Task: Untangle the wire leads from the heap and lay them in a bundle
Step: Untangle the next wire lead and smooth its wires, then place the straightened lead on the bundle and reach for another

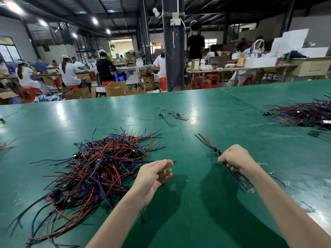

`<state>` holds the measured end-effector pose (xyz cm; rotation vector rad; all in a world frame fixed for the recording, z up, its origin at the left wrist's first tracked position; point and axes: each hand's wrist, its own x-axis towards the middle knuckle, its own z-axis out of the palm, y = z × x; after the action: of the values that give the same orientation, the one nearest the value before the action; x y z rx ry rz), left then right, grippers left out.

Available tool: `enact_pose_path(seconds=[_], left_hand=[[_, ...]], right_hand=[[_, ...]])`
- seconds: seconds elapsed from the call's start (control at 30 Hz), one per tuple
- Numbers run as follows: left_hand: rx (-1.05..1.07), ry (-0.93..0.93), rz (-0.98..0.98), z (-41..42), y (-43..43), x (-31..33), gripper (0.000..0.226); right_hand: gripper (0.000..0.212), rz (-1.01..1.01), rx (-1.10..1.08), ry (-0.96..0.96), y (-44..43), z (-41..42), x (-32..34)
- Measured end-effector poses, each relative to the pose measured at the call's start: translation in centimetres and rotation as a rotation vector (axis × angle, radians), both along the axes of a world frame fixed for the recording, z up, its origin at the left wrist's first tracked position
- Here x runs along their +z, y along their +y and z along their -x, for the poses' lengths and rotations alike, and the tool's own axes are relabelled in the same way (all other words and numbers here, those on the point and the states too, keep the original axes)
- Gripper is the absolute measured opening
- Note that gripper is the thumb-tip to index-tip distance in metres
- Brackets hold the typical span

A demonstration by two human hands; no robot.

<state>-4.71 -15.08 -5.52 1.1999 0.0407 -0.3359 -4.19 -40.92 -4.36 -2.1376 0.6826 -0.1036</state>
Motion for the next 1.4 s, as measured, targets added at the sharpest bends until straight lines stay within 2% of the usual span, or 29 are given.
enact_pose_path(seconds=[0.07, 0.13, 0.27, 0.33, 0.47, 0.53, 0.77, 0.87, 0.97, 1.0, 1.07, 1.13, 1.17, 1.27, 1.4], left_hand=[[0.002, -0.021, -0.024, 0.0, 0.0, 0.0, 0.018], [0.002, -0.062, -0.076, 0.2, -0.2, -0.1, 0.016], [-0.021, -0.185, -0.278, 0.5, -0.7, -0.7, 0.014], [0.007, -0.313, -0.420, 0.5, -0.8, -1.2, 0.010], [0.119, -0.759, -0.926, 0.6, -0.3, -1.9, 0.019], [0.136, -0.827, -0.977, 0.7, -0.2, -2.1, 0.024], [0.181, -0.887, -0.986, 0.2, -0.1, -1.6, 0.008], [0.226, -0.883, -0.990, -0.7, 0.8, -0.4, 0.010], [0.311, -0.857, -0.995, -2.8, 1.9, 1.3, 0.025], [0.327, -0.849, -1.060, -3.7, 2.3, 1.8, 0.030], [0.321, -0.827, -1.391, -5.6, 3.1, 2.3, 0.040], [0.199, -0.822, -1.765, -7.2, 3.7, 2.1, 0.045], [0.116, -0.812, -1.878, -7.8, 3.8, 1.8, 0.045], [-0.014, -0.756, -2.029, -8.6, 3.7, 0.8, 0.038], [0.111, -0.836, -2.038, -8.6, 3.8, 0.2, 0.028]], right_hand=[[0.010, 0.144, -0.009, 0.053, -0.2, -0.2, -0.1], [0.015, 0.265, -0.020, 0.097, -0.1, -0.2, -0.2], [0.013, 0.433, -0.020, 0.127, 1.0, 0.3, 0.1], [0.010, 0.503, -0.007, 0.068, 2.0, 0.6, 0.1], [0.017, 0.532, 0.135, -0.183, 5.3, 1.1, -0.6], [0.016, 0.491, 0.244, -0.267, 7.2, 1.4, -1.2], [0.019, 0.409, 0.421, -0.410, 10.9, 2.4, -2.9], [0.019, 0.408, 0.430, -0.441, 11.0, 2.4, -3.0], [0.017, 0.432, 0.429, -0.469, 11.1, 2.4, -3.1], [0.015, 0.443, 0.439, -0.475, 11.1, 2.4, -3.2], [0.013, 0.461, 0.461, -0.476, 11.2, 2.4, -3.3], [0.012, 0.466, 0.469, -0.473, 11.2, 2.3, -3.4], [0.012, 0.461, 0.468, -0.473, 11.2, 2.2, -3.5], [0.014, 0.436, 0.466, -0.476, 11.1, 2.0, -3.6], [0.019, 0.328, 0.444, -0.489, 11.0, 1.8, -3.6]])
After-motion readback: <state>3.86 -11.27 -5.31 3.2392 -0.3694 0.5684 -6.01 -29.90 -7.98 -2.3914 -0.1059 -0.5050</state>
